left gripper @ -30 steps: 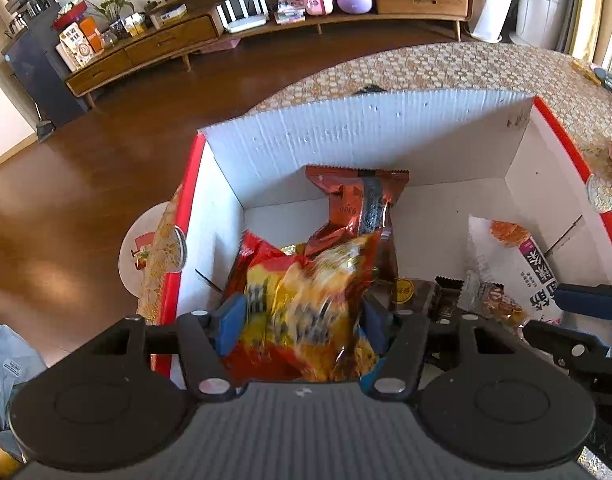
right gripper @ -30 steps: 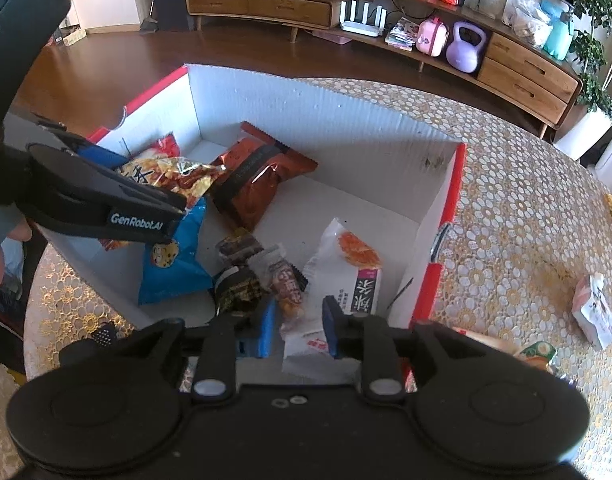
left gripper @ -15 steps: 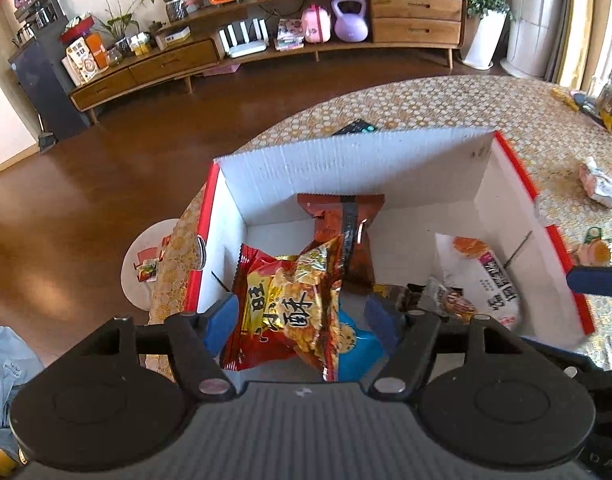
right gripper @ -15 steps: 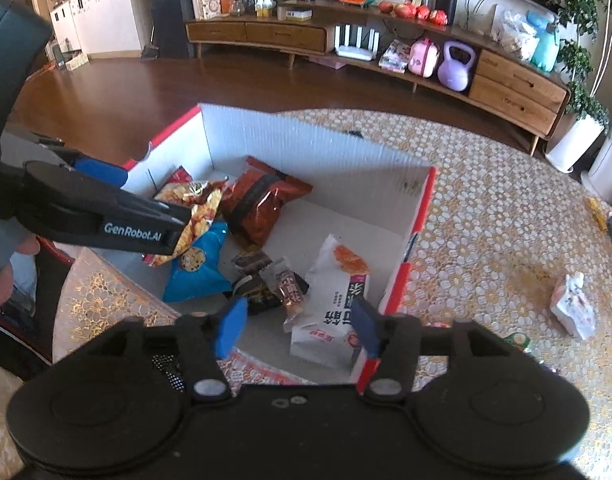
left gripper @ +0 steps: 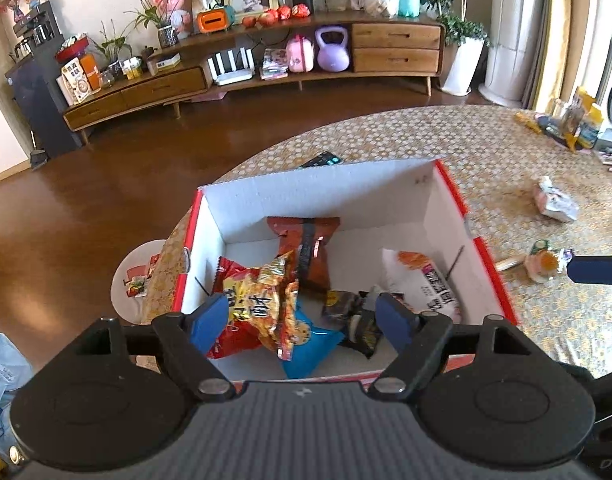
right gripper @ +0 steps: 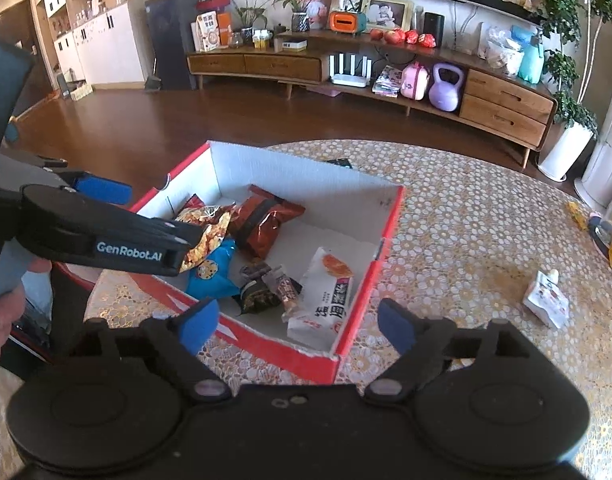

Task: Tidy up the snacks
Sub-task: 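Open the left gripper into the box while the right gripper releases the small candy, then move both grippers back from the box toward the remaining snacks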

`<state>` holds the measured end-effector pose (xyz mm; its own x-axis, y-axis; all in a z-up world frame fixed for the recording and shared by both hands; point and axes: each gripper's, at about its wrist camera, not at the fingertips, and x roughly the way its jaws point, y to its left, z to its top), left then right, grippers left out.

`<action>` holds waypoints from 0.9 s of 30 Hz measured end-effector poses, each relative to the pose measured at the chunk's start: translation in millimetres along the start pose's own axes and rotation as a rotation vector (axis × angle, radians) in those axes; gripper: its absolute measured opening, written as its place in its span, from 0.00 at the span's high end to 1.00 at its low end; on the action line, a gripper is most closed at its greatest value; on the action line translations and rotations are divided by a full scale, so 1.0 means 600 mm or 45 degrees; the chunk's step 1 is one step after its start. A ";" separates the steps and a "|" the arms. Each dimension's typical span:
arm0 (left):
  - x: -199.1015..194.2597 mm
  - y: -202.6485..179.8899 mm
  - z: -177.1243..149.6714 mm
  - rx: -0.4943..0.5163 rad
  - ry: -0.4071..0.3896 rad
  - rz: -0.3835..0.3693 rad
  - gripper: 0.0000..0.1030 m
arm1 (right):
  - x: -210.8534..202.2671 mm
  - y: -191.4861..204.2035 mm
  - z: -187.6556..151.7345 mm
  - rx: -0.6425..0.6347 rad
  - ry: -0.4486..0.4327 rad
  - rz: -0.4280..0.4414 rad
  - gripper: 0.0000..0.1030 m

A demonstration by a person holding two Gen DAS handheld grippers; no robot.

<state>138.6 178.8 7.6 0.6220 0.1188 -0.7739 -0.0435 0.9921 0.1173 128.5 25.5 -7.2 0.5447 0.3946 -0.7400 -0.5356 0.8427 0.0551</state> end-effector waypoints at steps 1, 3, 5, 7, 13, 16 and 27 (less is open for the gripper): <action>-0.004 -0.003 -0.002 -0.003 -0.004 -0.011 0.22 | -0.007 -0.005 -0.002 0.008 -0.006 0.000 0.13; -0.015 -0.011 -0.004 -0.009 -0.021 -0.045 0.22 | -0.024 -0.016 -0.008 0.032 -0.027 0.010 0.07; -0.025 -0.022 -0.007 -0.008 -0.043 -0.069 0.22 | -0.040 -0.027 -0.014 0.052 -0.056 0.016 0.02; -0.035 -0.033 -0.011 -0.006 -0.064 -0.099 0.22 | -0.057 -0.038 -0.021 0.070 -0.084 0.023 0.00; -0.056 -0.075 -0.015 0.001 -0.101 -0.182 0.19 | -0.100 -0.083 -0.041 0.092 -0.106 -0.013 0.00; -0.061 -0.104 -0.014 0.010 -0.108 -0.219 0.19 | -0.115 -0.114 -0.051 0.116 -0.101 -0.059 0.00; -0.038 -0.213 -0.011 0.061 -0.075 -0.306 0.19 | -0.147 -0.258 -0.085 0.293 -0.116 -0.213 0.00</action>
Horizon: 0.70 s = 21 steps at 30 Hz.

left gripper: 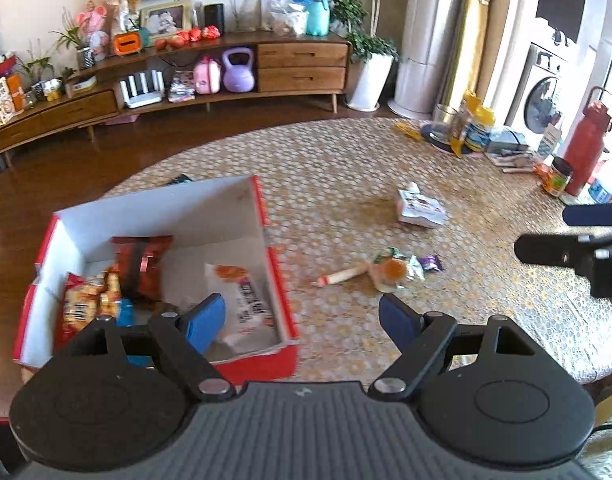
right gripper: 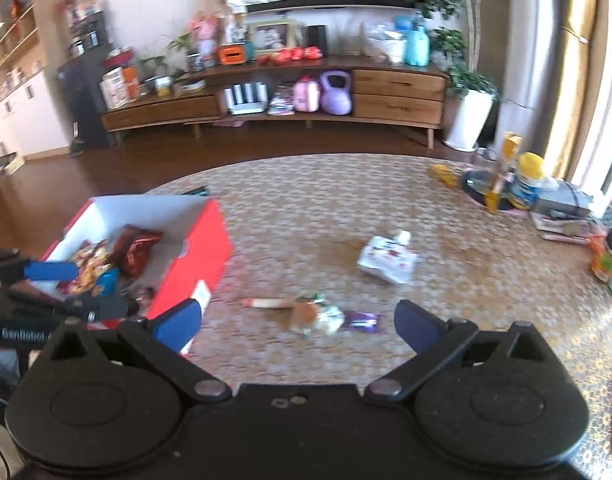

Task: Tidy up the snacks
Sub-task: 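Move both grippers back from the box toward the remaining snacks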

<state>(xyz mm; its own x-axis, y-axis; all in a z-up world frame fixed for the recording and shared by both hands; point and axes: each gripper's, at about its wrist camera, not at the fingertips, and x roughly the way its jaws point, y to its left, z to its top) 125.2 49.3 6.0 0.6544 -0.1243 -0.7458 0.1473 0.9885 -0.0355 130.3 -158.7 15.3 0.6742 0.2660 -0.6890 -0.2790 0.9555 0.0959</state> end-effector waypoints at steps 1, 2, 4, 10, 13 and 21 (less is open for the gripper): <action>0.006 -0.008 -0.001 0.003 0.006 -0.009 0.19 | 0.001 -0.010 0.000 0.011 0.000 -0.010 0.00; 0.013 -0.017 0.000 0.006 0.012 -0.018 0.19 | 0.004 -0.021 0.000 0.023 0.001 -0.016 0.00; 0.027 -0.034 0.001 0.010 0.023 -0.031 0.19 | 0.010 -0.040 0.001 0.047 0.003 -0.021 0.00; 0.074 -0.078 0.008 -0.010 0.055 -0.062 0.19 | 0.040 -0.084 0.001 0.089 0.022 -0.042 0.00; 0.099 -0.095 0.013 -0.028 0.059 -0.057 0.19 | 0.058 -0.105 0.000 0.124 0.032 -0.037 0.00; 0.173 -0.133 0.020 -0.082 0.083 -0.043 0.19 | 0.120 -0.155 0.004 0.181 0.077 -0.061 0.02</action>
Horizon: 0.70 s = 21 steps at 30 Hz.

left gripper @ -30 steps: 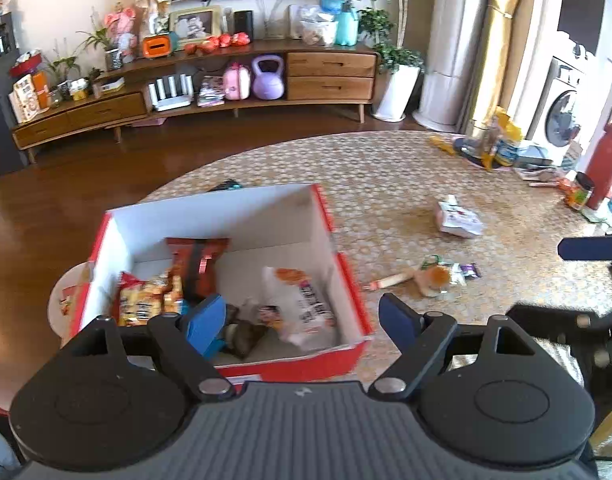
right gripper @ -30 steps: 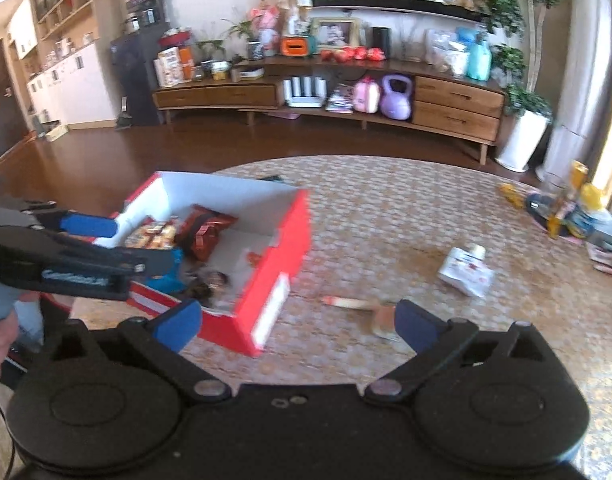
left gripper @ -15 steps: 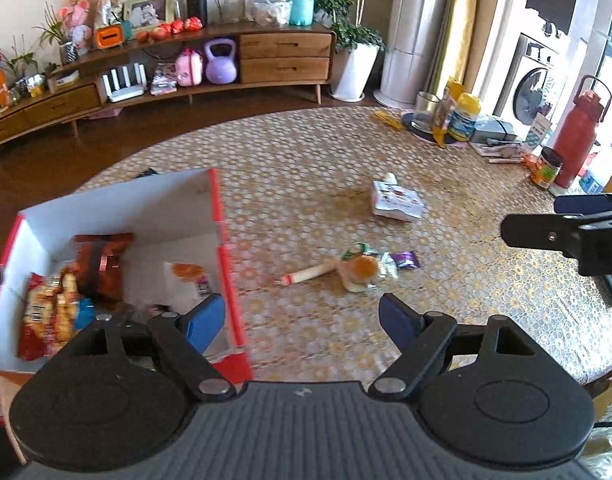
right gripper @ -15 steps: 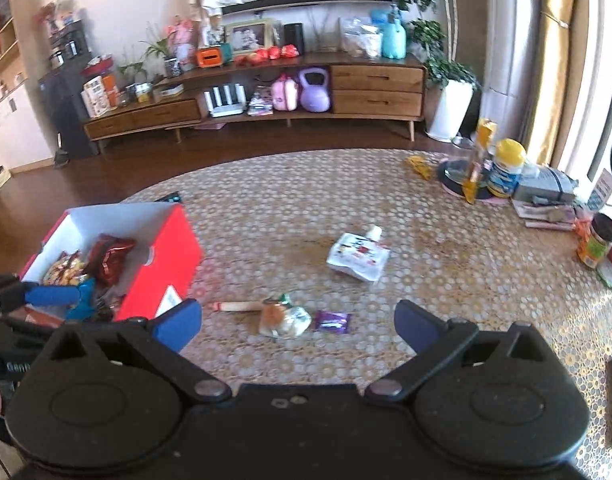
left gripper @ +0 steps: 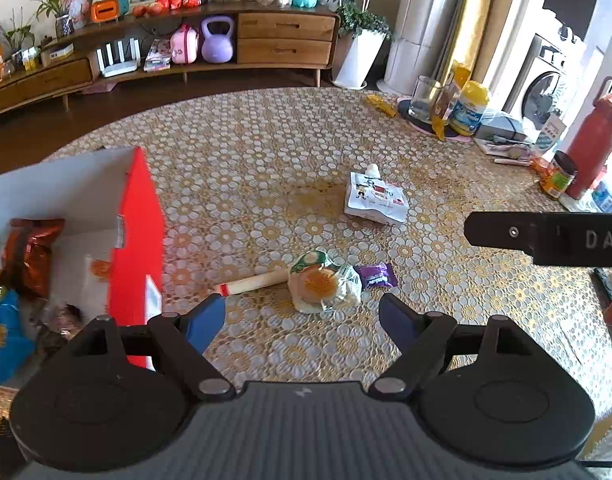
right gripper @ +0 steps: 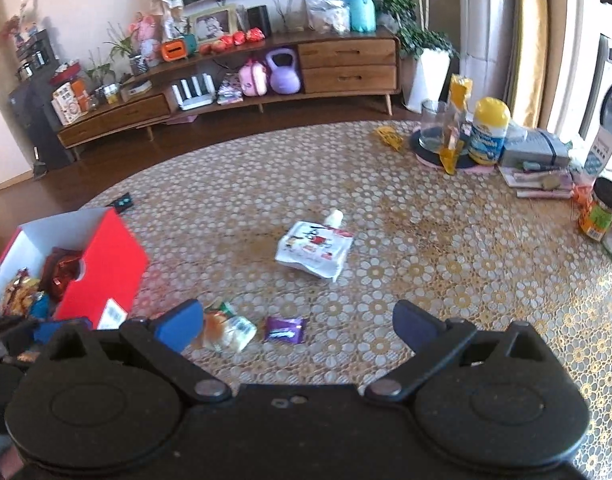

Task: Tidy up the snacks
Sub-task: 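Move both grippers back from the box toward the remaining snacks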

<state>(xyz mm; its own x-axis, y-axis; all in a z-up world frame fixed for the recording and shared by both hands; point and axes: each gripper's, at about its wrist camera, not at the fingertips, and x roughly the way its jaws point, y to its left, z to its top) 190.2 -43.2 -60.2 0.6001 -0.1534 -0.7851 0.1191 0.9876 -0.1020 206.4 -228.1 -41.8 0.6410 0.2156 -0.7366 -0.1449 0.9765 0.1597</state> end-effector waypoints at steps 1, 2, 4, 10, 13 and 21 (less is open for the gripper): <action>0.010 -0.003 0.000 -0.004 0.001 0.004 0.19 | 0.010 -0.006 0.002 0.007 0.010 -0.004 0.03; 0.020 -0.007 -0.001 -0.009 0.003 0.006 0.19 | 0.020 -0.011 0.004 0.011 0.017 -0.012 0.03; 0.038 -0.009 -0.002 -0.025 0.014 -0.004 0.19 | 0.039 -0.021 0.008 0.024 0.031 -0.026 0.04; 0.091 -0.014 -0.003 -0.062 0.043 -0.007 0.19 | 0.100 -0.046 0.031 0.073 0.062 -0.047 0.05; 0.110 -0.013 0.000 -0.079 0.049 -0.023 0.19 | 0.132 -0.050 0.046 0.085 0.081 -0.059 0.05; 0.146 -0.018 0.010 -0.102 0.057 -0.051 0.19 | 0.223 -0.040 0.085 0.136 0.123 -0.089 0.05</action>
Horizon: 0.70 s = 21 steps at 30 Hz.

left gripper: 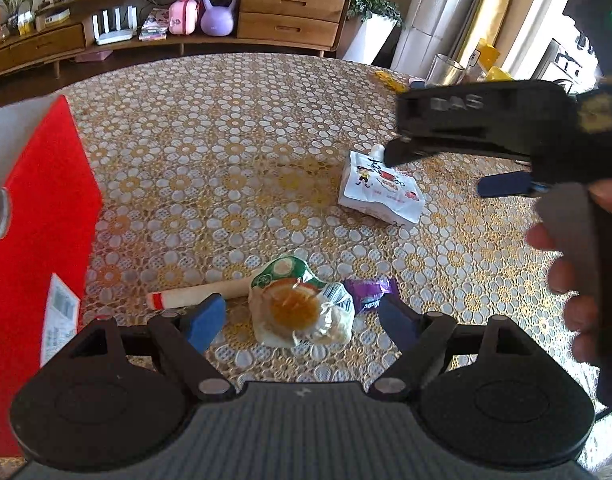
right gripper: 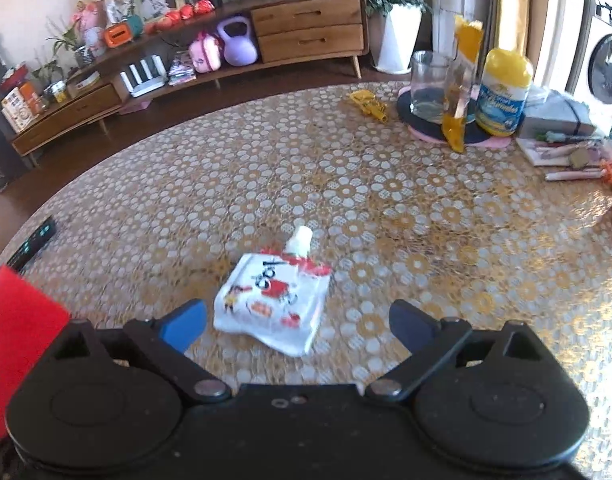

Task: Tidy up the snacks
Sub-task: 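Move both grippers back from the box toward the remaining snacks, then grasp the wrapped round pastry with the left gripper while the right gripper grasps the white pouch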

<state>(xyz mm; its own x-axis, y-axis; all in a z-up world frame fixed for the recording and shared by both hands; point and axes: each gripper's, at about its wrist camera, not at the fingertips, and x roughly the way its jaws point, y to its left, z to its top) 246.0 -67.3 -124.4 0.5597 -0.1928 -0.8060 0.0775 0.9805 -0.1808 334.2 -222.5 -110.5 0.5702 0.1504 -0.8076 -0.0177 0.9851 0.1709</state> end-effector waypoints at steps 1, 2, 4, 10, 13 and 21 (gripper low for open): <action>0.004 0.002 0.001 -0.011 0.006 -0.005 0.19 | 0.011 0.002 0.003 0.011 0.008 0.000 0.05; 0.009 0.003 0.002 -0.023 0.015 -0.014 0.19 | 0.022 0.004 0.006 0.022 0.017 -0.004 0.04; 0.019 0.010 0.005 -0.067 0.036 -0.040 0.19 | 0.042 0.010 0.009 0.030 0.030 -0.015 0.04; 0.039 0.013 0.006 -0.082 0.050 -0.015 0.19 | 0.082 0.020 0.008 0.054 0.075 -0.029 0.04; 0.046 0.019 0.006 -0.112 0.066 -0.043 0.20 | 0.095 0.027 0.007 0.052 0.092 -0.030 0.04; 0.044 0.014 0.005 -0.078 0.048 -0.042 0.40 | 0.103 0.039 0.000 0.035 0.090 -0.035 0.28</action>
<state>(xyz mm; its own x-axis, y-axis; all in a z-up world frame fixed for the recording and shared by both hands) 264.2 -63.9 -145.5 0.5261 -0.2273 -0.8195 0.0441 0.9696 -0.2406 369.3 -190.4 -156.3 0.5110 0.1297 -0.8497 0.0204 0.9864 0.1629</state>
